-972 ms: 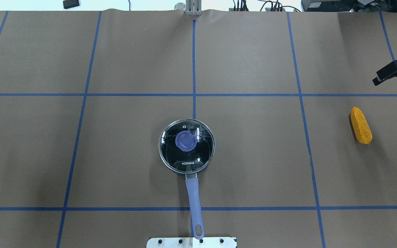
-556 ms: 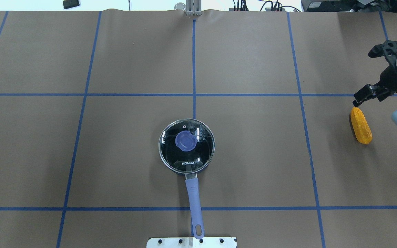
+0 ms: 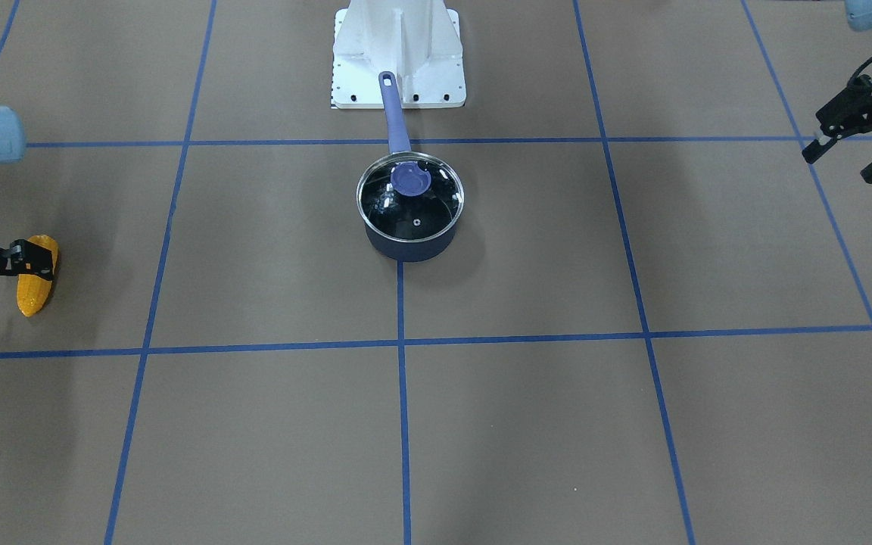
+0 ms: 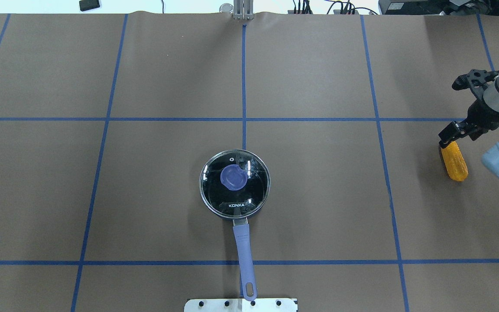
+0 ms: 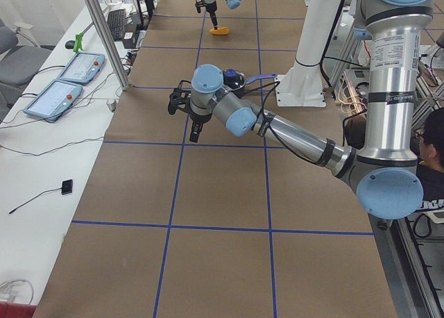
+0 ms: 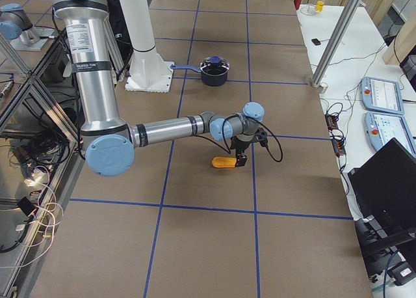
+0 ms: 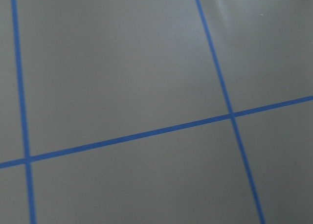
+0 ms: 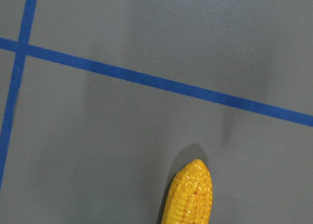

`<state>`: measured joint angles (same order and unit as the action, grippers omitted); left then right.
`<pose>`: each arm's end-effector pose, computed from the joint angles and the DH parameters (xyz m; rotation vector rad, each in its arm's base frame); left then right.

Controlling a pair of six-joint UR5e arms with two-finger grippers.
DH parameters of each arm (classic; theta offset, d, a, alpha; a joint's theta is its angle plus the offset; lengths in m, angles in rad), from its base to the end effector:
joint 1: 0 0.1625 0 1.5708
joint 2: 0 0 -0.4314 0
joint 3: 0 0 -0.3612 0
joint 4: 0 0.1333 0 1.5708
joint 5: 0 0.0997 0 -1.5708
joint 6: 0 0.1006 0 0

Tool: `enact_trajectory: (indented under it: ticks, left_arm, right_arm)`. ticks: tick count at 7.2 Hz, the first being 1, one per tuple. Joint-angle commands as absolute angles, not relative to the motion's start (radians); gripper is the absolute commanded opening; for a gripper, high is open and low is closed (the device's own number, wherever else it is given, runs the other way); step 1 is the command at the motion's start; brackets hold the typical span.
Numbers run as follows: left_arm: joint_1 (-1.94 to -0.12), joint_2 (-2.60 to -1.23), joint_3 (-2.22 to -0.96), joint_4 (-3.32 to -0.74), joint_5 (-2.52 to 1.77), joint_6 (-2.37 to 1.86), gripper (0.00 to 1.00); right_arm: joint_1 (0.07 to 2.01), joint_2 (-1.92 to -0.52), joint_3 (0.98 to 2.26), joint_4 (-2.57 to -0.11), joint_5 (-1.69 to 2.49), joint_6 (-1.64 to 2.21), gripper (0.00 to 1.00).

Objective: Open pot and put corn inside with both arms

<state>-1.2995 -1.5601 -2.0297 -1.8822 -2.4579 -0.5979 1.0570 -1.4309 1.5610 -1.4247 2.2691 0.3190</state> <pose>0.0638 -0.4358 0.4148 0.2859 1.0571 0.0434 -0.2033 -0.4999 0.5898 -0.0385 -0.7439 -0.2822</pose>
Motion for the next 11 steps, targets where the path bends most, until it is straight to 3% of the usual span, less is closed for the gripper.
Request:
enact_trajectory:
  ticks: [1,4,5,9,11]
  left_arm:
    - [-1.232,-1.616,-2.057,-1.882,-2.453,-0.724,0.99]
    - [-1.163,-1.663,-2.06,-1.882,-2.395,-0.817,0.99]
    - [-1.163,-1.663,-2.069,-1.882,-2.395,-0.819,0.99]
    - [-1.132,-1.696,-2.069,-1.846,-2.356,-0.836,0.99]
    - [-1.025,-1.765,-2.082,-1.836,-2.303,-0.981,0.99]
  right_arm:
    - [1.039,-1.431,1.533,-1.405,2.269,0.321,1.0]
    - [1.003,-1.439,1.509,-1.349,2.27,0.394,0.99]
    - [0.999,-1.45,1.511,-1.326,2.272,0.426,0.76]
    - [0.988,-1.447,1.522,-1.304,2.283,0.453,0.22]
    - [0.999,-1.433,1.564,-1.339,2.302,0.453,0.24]
